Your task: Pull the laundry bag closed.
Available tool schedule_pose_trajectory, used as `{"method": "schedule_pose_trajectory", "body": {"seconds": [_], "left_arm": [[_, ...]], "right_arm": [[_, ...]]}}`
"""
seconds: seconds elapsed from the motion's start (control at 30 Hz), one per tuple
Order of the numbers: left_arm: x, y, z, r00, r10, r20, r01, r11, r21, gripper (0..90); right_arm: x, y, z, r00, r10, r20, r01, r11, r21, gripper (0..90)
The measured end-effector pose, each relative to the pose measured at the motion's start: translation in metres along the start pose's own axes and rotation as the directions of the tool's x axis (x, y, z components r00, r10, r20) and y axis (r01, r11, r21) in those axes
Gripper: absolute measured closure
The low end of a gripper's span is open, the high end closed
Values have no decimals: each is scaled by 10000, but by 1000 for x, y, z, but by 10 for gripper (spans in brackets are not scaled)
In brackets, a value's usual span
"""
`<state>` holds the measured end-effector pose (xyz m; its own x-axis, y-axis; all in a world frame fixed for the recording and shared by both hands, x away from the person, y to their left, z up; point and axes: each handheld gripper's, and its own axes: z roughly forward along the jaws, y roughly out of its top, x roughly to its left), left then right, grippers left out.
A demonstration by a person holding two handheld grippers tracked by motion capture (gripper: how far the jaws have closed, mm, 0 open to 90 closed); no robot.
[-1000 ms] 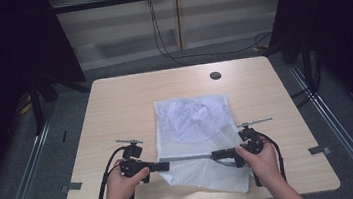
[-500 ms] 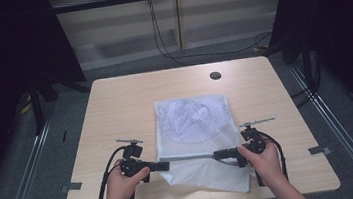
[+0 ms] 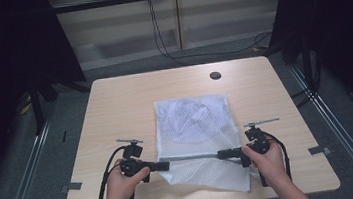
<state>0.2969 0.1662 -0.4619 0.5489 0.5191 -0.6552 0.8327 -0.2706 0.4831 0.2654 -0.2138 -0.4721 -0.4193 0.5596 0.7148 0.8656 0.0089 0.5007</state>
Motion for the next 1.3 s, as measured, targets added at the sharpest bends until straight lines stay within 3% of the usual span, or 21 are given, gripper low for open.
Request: {"method": "schedule_pose_trajectory", "body": {"seconds": [0.87, 1.03, 1.3], "left_arm": [[-3, 1, 4, 9999, 122, -71, -122, 9999, 92, 882], [-2, 1, 6, 10000, 28, 72, -29, 9999, 120, 882], [-1, 2, 4, 9999, 106, -36, -105, 9999, 103, 882]], "right_arm": [[-6, -3, -9, 10000, 43, 50, -42, 9999, -123, 876], [-7, -5, -16, 9999, 149, 69, -147, 9995, -270, 876], [-13, -7, -27, 9994, 271, 211, -263, 9989, -395, 876]]}}
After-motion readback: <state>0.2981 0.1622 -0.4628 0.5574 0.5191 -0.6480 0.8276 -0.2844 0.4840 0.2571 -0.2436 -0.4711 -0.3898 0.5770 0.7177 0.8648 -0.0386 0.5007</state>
